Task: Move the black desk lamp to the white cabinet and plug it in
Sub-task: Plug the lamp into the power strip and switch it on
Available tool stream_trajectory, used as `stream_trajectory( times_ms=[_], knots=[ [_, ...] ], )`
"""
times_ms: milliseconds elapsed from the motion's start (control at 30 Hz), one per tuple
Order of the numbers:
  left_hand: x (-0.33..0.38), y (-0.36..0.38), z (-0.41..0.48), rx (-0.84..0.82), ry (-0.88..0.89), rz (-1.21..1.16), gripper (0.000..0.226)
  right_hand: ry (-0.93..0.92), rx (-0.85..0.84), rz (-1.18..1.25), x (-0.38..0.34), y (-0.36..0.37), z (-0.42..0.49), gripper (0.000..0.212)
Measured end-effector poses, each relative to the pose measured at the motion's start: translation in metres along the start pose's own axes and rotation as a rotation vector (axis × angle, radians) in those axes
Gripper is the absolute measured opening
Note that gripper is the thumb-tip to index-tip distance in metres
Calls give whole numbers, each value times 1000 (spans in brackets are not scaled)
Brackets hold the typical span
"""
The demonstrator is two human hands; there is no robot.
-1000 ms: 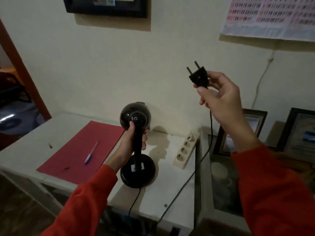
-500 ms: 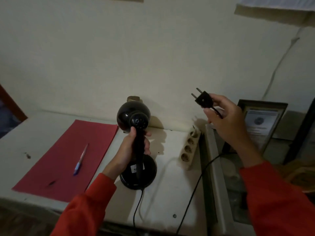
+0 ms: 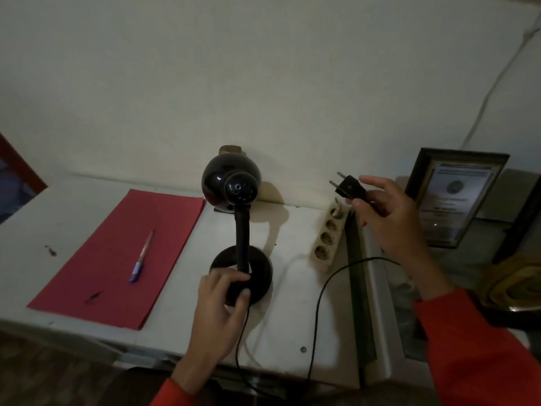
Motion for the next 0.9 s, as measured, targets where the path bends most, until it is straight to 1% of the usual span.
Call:
stream_trajectory(
  times_ms=[167,267,333,400,467,633,767,900],
  knots=[
    [13,32,-8,-177,98,71,16,79,-15,-51,9,-8,-6,28],
    [19,55,6,-292,129,82,15,153,-50,-115,17,-13,-7,31],
    [22,74,19,-326,169,107,17,184,-77,-156,22,-15,-6,33],
    [23,94,32,-346,210,146,22,202,-94,-207,27,-15,-5,32],
    [19,114,45,-363,231,186,32,203,-137,-283,31,-15,-5,31],
    [-3,154,65,-385,163,323,57,194,-325,-484,44,-1,-9,22],
    [-23,171,64,-374,161,482,62,291,-475,-591,61,20,-11,22],
    [-26,175,65,-353,157,512,62,339,-541,-681,77,37,-17,27]
  ],
)
Point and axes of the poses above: each hand's wrist, its own z-axis towards the middle knuckle, its own y-axis out of the palm, x = y × z, the point moved 2 cm from there along z, towards the middle knuckle, and after that the axes turned 12 degrees about -y, right-handed, at the moved point
